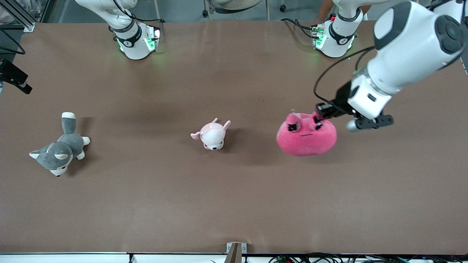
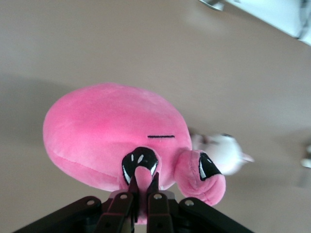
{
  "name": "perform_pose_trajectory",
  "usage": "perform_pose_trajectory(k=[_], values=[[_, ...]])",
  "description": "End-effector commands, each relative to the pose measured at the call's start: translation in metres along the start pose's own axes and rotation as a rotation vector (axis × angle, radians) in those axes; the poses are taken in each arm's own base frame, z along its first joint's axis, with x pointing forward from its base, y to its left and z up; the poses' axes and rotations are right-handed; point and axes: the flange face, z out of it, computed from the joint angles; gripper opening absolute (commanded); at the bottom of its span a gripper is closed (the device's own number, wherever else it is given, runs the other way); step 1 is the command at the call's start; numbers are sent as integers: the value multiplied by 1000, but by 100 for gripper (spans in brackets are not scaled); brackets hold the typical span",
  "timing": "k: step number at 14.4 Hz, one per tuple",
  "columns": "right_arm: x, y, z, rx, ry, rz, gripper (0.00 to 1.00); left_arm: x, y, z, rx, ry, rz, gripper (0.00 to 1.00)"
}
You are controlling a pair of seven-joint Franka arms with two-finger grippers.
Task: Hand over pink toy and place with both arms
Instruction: 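Carry the pink toy toward the right gripper while the right gripper approaches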
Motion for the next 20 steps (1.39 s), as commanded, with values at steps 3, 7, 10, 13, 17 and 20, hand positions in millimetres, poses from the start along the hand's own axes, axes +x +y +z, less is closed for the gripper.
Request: perform_pose_trajectory(k=[3,7,10,13,17,20], values=[[6,-39,10,158,-37,-24,90,-35,95,-5,-148,-82,-97,0],[16,-59,33,331,-93,-9,72,-65,162,14,-287,-85,-256,0],[19,-90,39,476,-141,38,69,-82,196,42,-403,-76,-342,0],[23,-125,45,648,-212,111,68,-96,220,73,-491,-89,-423,0],[21,-160,44,670,-225,76,64,-111,239,108,-555,-108,-468,0],[33,-175,42,681,-239,108,64,-120,244,122,-546,-129,-464,0]])
